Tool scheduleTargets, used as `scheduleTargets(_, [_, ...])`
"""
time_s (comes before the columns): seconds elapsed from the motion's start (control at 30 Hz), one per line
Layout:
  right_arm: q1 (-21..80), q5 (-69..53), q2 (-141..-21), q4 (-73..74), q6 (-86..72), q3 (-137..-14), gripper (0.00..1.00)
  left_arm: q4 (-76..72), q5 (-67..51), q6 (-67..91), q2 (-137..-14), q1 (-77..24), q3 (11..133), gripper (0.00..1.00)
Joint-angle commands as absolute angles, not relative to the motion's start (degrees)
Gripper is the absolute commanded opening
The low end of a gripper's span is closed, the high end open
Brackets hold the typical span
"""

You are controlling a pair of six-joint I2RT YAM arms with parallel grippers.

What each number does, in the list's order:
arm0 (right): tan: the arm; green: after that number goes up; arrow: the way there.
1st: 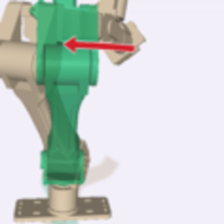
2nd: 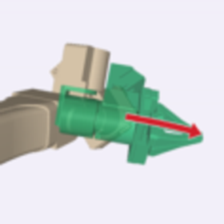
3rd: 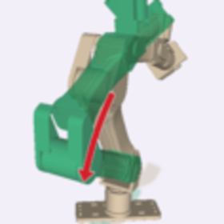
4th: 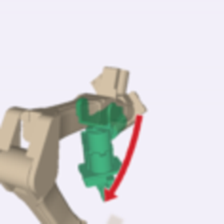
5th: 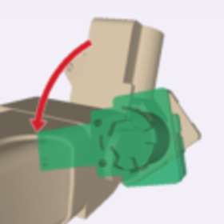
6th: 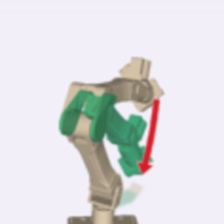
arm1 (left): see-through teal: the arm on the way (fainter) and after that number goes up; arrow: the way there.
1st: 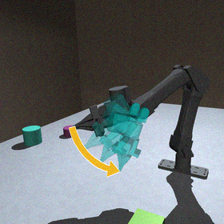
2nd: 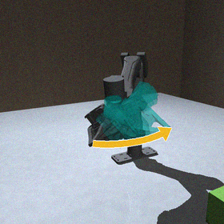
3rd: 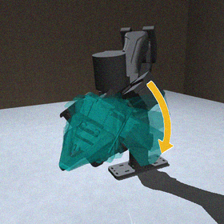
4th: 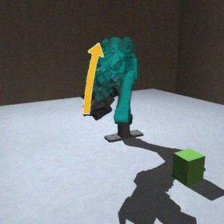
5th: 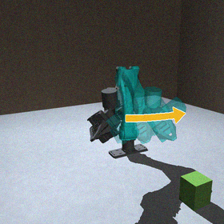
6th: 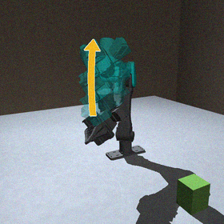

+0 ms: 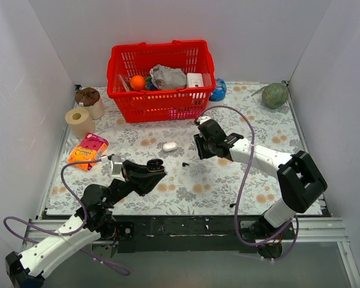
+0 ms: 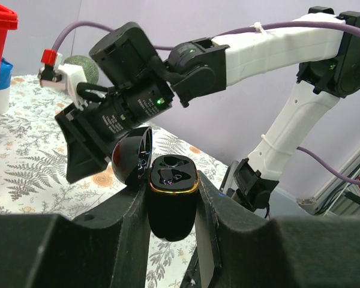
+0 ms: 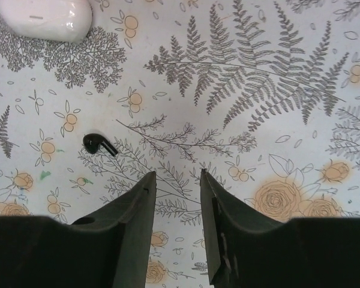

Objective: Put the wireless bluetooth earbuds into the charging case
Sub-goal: Pick up the earbud from the center of the board.

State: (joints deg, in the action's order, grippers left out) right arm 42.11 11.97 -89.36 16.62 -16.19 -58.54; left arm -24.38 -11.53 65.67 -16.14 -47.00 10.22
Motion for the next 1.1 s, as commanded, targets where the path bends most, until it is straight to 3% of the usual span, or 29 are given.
scheduleTargets(0.0, [43.0, 5.0, -92.9, 15.9, -15.0, -61.3, 0.45, -23.7, -10.4, 65.2, -15.2, -47.2, 12.3, 0.00])
scheduleTargets(0.3, [48.3, 4.6, -95.7, 14.4, -12.8, -61.5, 0.53, -22.9, -10.5, 65.2, -14.2, -47.2, 11.9, 0.00])
scheduleTargets(0.53, [51.4, 6.4, -99.8, 18.4, -7.0, -68.1, 0.72, -22.2, -10.5, 65.2, -13.9, -47.2, 12.0, 0.00])
scheduleTargets(0.7, [51.6, 6.2, -102.9, 19.9, -1.0, -70.6, 0.70, -21.5, -10.6, 65.3, -13.0, -47.2, 12.0, 0.00])
scheduleTargets(0.83, [51.6, 5.0, -104.6, 20.2, 3.3, -71.4, 0.59, -20.3, -10.6, 64.9, -12.7, -47.2, 12.4, 0.00])
scheduleTargets(1.07, [51.7, 2.0, -105.3, 19.7, 7.6, -71.4, 0.61, -20.0, -10.6, 64.6, -12.7, -47.2, 12.7, 0.00])
